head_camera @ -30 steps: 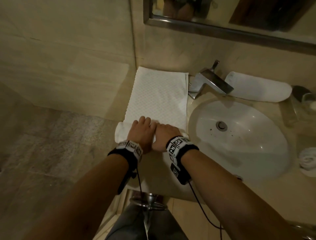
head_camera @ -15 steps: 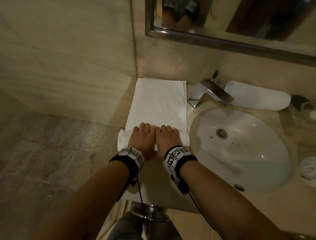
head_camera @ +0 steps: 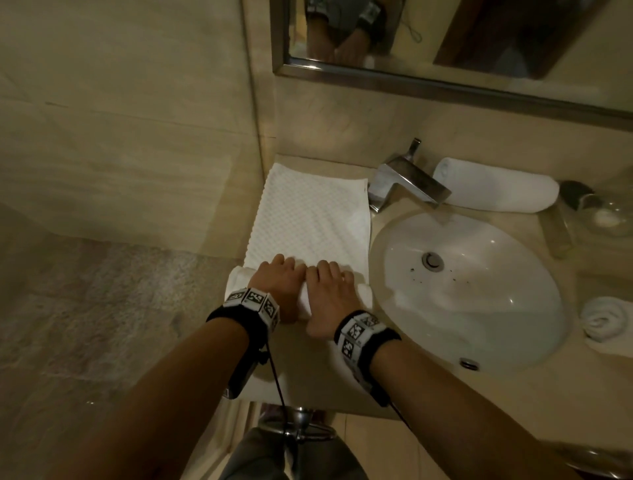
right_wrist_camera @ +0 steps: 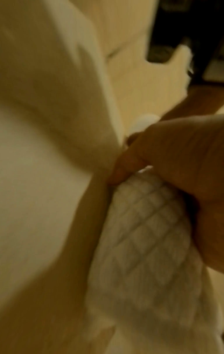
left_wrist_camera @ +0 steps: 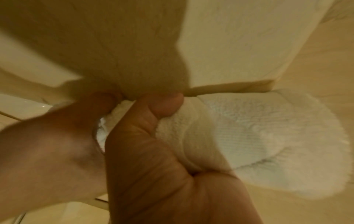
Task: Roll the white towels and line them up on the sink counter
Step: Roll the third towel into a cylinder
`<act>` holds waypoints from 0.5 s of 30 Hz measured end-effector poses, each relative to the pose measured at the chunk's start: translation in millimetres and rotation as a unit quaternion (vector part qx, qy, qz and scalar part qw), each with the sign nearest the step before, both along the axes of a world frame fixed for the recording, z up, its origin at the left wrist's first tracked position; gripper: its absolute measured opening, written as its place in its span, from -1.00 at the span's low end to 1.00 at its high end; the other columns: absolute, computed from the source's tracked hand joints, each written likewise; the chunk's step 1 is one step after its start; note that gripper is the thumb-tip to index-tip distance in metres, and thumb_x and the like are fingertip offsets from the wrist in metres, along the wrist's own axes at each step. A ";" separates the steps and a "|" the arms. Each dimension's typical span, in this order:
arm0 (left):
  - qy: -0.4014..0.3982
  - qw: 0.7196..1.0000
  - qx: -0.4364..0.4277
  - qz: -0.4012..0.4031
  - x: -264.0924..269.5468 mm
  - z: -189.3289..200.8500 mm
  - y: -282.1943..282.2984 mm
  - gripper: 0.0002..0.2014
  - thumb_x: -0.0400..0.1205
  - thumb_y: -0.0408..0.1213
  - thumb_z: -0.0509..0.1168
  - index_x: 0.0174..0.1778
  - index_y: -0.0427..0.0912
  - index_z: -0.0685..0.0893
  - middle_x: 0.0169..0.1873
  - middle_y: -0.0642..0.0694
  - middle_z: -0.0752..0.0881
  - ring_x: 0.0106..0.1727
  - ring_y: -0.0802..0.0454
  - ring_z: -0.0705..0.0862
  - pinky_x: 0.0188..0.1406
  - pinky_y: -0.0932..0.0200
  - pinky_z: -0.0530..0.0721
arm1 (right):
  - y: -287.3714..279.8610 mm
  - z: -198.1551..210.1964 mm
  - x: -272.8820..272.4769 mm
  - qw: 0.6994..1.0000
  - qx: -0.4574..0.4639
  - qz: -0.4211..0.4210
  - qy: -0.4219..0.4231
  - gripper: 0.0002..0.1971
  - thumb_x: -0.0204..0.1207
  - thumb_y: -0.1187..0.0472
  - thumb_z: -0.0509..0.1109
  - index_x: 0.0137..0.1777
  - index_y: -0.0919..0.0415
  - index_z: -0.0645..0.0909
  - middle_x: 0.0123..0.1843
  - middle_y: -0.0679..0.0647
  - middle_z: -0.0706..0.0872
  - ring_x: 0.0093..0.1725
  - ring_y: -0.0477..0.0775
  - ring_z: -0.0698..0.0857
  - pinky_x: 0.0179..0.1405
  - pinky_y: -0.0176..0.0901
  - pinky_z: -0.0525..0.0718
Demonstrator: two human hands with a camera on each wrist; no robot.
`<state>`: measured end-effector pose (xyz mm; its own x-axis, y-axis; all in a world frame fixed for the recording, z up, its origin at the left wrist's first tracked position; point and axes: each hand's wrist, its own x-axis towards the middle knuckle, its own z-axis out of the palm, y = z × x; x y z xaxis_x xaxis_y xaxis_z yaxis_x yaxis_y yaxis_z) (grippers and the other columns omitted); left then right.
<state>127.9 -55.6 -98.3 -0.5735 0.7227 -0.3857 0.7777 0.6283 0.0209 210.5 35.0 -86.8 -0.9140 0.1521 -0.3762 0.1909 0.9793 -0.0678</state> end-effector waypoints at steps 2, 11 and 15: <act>-0.008 1.000 -0.002 0.005 1.1 1.4 0.1 -0.29 0.36 0.09 0.43 0.38 -0.06 0.36 0.29 -0.11 0.48 0.30 -0.11 0.44 0.27 -0.01 0.50 | -0.3 -3.4 8.0 0.999 0.022 0.016 0.032 -0.21 0.21 0.17 0.51 0.46 0.17 0.27 0.32 0.13 0.41 0.32 0.19 0.42 0.40 0.10 0.34; 0.011 0.999 0.047 0.013 12.9 11.1 -7.2 -0.42 0.39 0.06 0.35 0.27 -0.10 0.40 0.19 -0.12 0.48 0.19 -0.10 0.44 0.15 0.00 0.49 | 14.2 6.0 -14.3 0.998 -0.057 -0.003 -0.018 -0.53 0.25 -0.05 0.48 0.13 0.11 0.52 0.05 0.06 0.68 0.02 0.13 0.69 -0.02 -0.09 0.63; 0.076 0.995 0.055 -0.015 23.3 6.1 -12.3 -0.37 0.40 0.13 0.35 0.28 -0.14 0.39 0.16 -0.13 0.48 0.17 -0.11 0.42 0.15 0.00 0.39 | 15.8 14.6 -19.6 0.996 -0.063 -0.010 -0.061 -0.67 0.20 0.06 0.47 -0.05 0.08 0.51 -0.12 0.05 0.68 -0.16 0.11 0.69 -0.26 -0.17 0.60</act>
